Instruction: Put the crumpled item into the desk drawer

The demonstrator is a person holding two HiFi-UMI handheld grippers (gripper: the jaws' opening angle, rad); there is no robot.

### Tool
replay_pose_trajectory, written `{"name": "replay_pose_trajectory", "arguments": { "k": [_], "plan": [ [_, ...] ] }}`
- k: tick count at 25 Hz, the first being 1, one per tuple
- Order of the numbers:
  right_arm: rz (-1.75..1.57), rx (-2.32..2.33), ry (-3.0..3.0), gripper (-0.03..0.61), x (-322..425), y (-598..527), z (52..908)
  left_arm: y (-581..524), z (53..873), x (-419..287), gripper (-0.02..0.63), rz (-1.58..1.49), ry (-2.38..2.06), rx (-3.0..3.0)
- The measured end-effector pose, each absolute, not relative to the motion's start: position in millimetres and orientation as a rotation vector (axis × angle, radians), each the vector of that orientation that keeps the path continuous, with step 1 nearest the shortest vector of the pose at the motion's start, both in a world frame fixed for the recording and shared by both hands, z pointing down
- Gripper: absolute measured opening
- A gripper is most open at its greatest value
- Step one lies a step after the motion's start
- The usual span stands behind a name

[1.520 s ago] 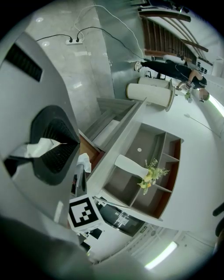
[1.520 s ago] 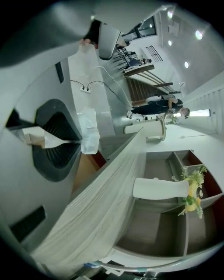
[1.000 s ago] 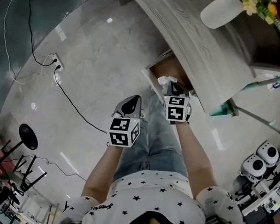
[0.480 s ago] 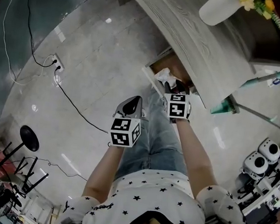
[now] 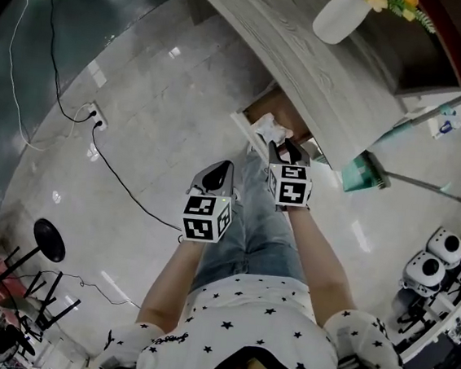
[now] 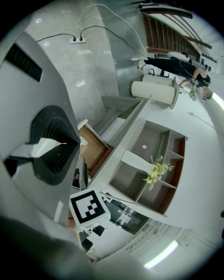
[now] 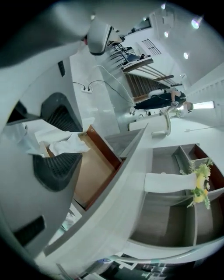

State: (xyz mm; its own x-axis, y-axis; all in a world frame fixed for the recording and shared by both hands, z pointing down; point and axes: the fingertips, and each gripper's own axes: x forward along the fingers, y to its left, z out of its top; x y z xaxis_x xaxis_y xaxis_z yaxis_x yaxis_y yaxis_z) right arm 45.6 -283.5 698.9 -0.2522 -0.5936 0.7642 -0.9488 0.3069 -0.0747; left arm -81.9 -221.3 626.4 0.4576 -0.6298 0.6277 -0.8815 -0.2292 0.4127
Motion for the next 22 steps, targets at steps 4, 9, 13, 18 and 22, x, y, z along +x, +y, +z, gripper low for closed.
{"name": "replay_pose_trajectory", "arguments": {
  "k": [4,9,13,18,22],
  "plan": [
    [0.722,1.383,-2.024,0.130,37,-268,662,-213,607,-87,0.014,0.413,-1.285,1.983],
    [0.680,1.409,-2.116,0.106,29,-251,618,-206,584,-93,0.014,0.393,-1.321,2.016],
    [0.652,1.429,-2.171,0.081,25,-237,588,-195,570,-101,0.014,0.373,-1.353,2.016],
    [0.629,1.458,-2.225,0.021,23,-217,554,-180,550,-104,0.014,0.352,-1.370,2.030],
    [0.640,1.450,-2.252,0.003,22,-202,536,-171,533,-105,0.014,0.326,-1.385,2.044]
  ]
}}
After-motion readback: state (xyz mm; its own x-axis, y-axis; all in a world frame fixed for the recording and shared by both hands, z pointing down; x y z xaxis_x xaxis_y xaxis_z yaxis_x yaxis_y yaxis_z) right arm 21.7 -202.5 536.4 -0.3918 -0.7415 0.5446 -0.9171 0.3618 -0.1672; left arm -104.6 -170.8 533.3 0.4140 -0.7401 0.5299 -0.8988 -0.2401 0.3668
